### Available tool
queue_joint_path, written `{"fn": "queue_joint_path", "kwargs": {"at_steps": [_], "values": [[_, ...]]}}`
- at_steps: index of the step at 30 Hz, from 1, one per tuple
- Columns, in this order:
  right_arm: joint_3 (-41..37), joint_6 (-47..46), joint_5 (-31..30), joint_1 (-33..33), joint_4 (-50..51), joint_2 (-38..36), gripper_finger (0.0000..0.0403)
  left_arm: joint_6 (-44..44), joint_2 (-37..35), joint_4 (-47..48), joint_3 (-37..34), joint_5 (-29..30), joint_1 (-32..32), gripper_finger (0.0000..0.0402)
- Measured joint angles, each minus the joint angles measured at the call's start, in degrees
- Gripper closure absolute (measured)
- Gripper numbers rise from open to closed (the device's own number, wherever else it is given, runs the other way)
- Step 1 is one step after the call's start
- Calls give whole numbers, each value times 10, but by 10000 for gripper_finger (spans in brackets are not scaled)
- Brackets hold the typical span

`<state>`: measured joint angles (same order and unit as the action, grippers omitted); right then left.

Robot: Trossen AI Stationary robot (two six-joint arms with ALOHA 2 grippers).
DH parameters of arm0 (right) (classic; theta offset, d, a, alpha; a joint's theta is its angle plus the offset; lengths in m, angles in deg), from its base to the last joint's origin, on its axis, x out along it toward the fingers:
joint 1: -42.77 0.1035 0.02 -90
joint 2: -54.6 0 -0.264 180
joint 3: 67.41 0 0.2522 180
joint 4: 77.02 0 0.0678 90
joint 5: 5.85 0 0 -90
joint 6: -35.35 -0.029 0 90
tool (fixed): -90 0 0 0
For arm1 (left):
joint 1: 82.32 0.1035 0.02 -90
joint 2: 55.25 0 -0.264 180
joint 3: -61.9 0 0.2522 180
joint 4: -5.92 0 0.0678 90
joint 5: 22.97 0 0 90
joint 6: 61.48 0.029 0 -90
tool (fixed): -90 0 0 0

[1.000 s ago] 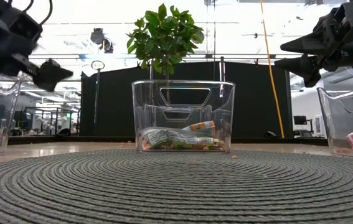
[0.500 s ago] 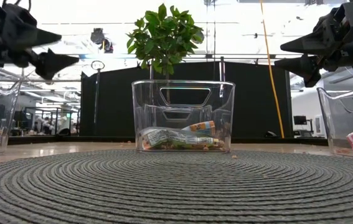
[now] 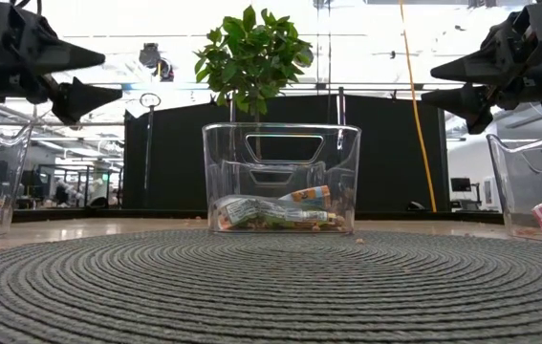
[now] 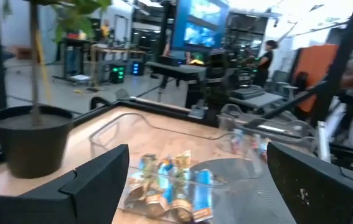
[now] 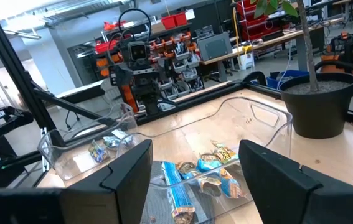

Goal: Pick and place Granola Bars by type
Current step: Return to Home Position

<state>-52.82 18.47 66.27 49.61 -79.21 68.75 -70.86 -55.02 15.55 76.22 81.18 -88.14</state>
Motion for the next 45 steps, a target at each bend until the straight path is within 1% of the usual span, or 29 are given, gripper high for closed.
{"fn": "queue_joint_path", "kwargs": {"at_steps": [2, 8, 17, 24, 32, 40, 45], "values": [[0, 0, 0, 0, 0, 0, 170, 0, 0, 11, 1, 9, -1, 25], [0, 0, 0, 0, 0, 0, 170, 2, 0, 13, 1, -5, -3, 18], [0, 0, 0, 0, 0, 0, 170, 2, 2, -6, 0, -5, -3, 20], [0, 0, 0, 0, 0, 0, 170, 2, 2, -8, 0, -5, -3, 14], [0, 0, 0, 0, 0, 0, 170, 2, 2, -9, 0, -6, -3, 20], [0, 0, 0, 0, 0, 0, 170, 1, 2, -10, 0, -6, -3, 14], [0, 0, 0, 0, 0, 0, 170, 1, 2, -10, 0, -6, -3, 21]]}}
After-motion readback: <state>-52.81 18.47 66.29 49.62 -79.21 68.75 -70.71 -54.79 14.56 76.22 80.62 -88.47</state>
